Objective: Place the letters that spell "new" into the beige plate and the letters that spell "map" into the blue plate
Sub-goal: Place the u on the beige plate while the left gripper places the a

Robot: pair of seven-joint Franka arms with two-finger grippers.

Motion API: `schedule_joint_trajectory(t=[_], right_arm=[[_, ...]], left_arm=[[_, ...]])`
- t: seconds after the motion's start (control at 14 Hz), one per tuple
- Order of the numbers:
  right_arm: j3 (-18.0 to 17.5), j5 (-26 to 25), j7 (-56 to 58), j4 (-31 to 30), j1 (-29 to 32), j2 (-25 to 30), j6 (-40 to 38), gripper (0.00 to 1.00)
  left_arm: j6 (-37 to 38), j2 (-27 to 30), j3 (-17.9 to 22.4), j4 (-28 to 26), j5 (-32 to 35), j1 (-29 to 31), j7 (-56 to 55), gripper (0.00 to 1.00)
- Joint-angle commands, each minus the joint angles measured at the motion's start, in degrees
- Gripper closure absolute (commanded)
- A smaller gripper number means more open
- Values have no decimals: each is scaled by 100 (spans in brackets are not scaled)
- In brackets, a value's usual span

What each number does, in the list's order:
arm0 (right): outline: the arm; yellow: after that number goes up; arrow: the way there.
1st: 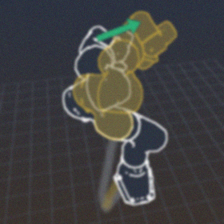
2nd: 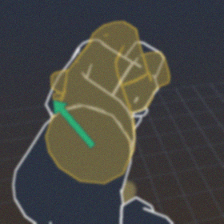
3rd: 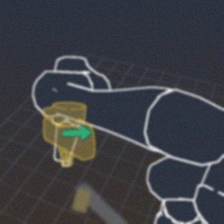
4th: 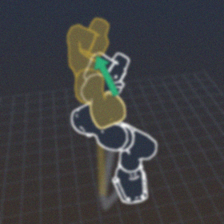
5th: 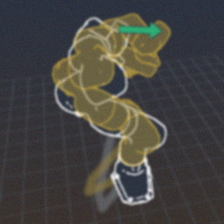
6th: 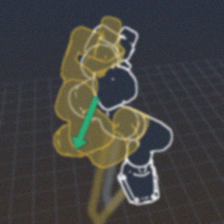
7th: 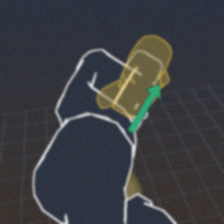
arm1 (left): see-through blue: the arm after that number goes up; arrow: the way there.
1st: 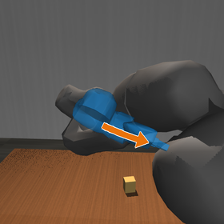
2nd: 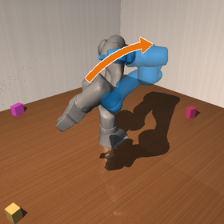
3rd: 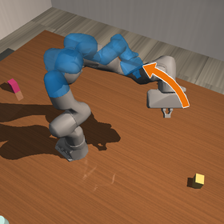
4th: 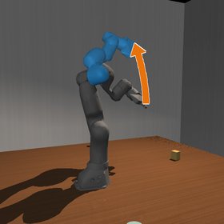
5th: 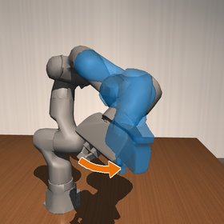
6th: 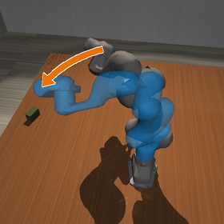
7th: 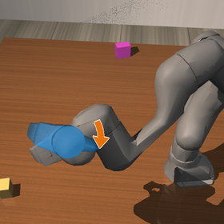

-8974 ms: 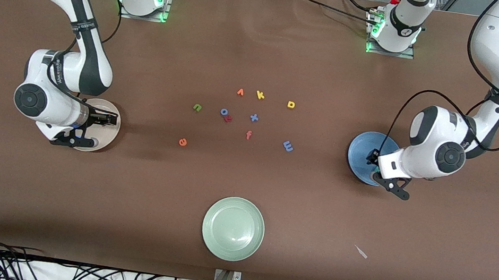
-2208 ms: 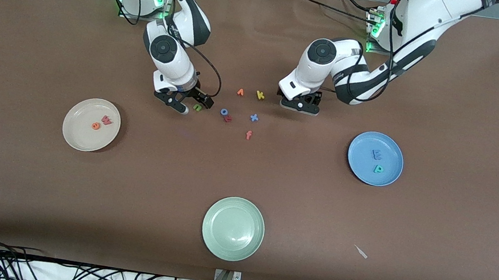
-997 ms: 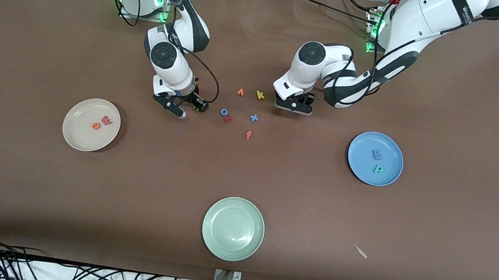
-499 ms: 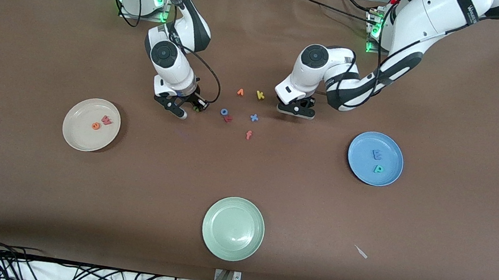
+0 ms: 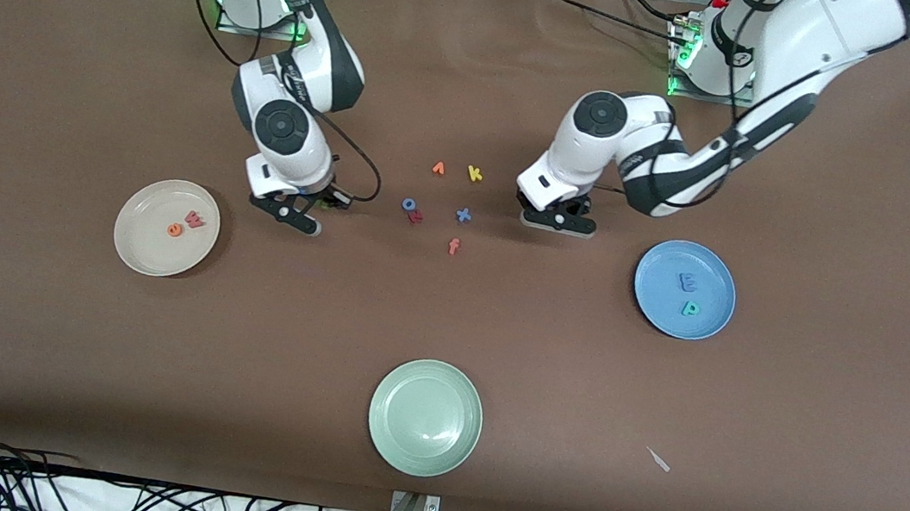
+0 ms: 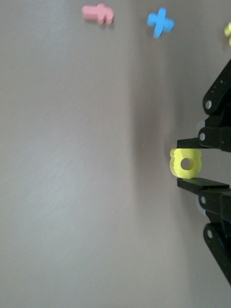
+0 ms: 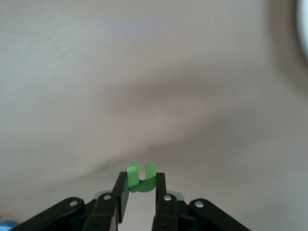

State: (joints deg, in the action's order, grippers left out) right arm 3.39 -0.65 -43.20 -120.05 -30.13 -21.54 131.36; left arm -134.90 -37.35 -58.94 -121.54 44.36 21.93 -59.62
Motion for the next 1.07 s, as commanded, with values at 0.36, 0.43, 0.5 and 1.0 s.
schedule_joint_trajectory(t=[0.36,0.43,0.5,1.0], right_arm=[[1601,-120,2989,297,-1,221,-989,100],[1751,-111,3315,315,51,186,-972,100],[1814,-111,3605,350,173,125,-937,100],[1788,21,4294,1096,474,-104,-1531,0]], left_arm=[[684,71,-426,227,-718,2296,4368,89],[693,53,-399,219,-718,2446,4632,89],[710,35,-347,219,-718,2569,4826,89],[763,-132,-127,218,-726,2579,4943,0]])
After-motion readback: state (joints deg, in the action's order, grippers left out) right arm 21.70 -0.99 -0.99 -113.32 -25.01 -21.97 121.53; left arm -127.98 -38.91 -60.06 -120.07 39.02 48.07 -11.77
